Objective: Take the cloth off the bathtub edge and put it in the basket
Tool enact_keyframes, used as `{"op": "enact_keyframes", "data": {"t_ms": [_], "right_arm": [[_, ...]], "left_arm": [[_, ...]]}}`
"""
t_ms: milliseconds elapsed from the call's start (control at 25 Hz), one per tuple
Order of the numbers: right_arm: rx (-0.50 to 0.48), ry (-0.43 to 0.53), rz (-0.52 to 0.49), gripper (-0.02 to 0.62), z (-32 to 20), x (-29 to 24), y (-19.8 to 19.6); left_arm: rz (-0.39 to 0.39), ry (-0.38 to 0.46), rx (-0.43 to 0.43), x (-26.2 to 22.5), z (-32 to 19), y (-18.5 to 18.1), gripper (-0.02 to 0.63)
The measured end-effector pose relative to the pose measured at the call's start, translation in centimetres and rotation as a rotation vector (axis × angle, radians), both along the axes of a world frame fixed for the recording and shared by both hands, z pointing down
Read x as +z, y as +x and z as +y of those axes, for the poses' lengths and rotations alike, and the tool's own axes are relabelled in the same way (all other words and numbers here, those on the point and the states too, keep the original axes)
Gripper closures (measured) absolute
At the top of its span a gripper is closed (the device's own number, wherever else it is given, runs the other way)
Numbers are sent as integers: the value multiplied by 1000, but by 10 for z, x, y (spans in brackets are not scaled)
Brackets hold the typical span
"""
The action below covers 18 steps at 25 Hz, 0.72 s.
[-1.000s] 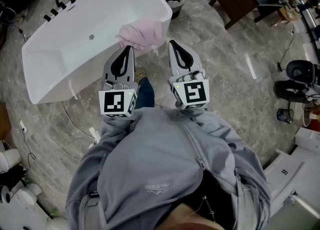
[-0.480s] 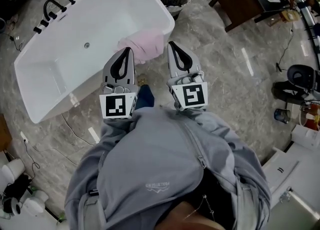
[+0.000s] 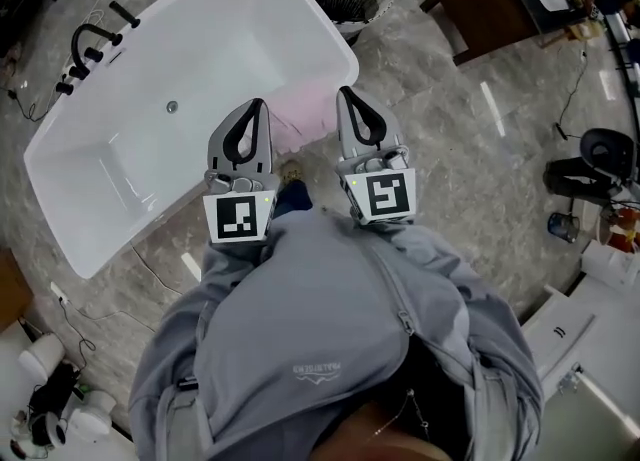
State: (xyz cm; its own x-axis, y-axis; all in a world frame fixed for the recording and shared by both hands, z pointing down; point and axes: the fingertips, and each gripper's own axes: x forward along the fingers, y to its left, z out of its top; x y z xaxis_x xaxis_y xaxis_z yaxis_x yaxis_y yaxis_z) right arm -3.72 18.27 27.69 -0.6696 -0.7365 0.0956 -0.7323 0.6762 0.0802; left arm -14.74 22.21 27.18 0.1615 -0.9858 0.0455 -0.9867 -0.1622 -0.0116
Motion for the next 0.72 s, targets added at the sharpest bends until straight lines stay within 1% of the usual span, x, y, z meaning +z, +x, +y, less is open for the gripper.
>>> {"op": "enact_keyframes", "data": {"t_ms": [160,320,520,720], "right_arm": [[23,-16,20,591,-18,7,-7],[26,-20,24,591,-27,10,-12],[2,-38,21,591,-34,18,-18],[-27,-53,20,591,-41,27,-21]], "left_arm": [[17,-28,27,10,-21,-8,600],[26,-36,45,15,-33,-10,600],[40,-73,32,25,-42,-16,600],[42,-84,11,34,-47,-15,600]]}}
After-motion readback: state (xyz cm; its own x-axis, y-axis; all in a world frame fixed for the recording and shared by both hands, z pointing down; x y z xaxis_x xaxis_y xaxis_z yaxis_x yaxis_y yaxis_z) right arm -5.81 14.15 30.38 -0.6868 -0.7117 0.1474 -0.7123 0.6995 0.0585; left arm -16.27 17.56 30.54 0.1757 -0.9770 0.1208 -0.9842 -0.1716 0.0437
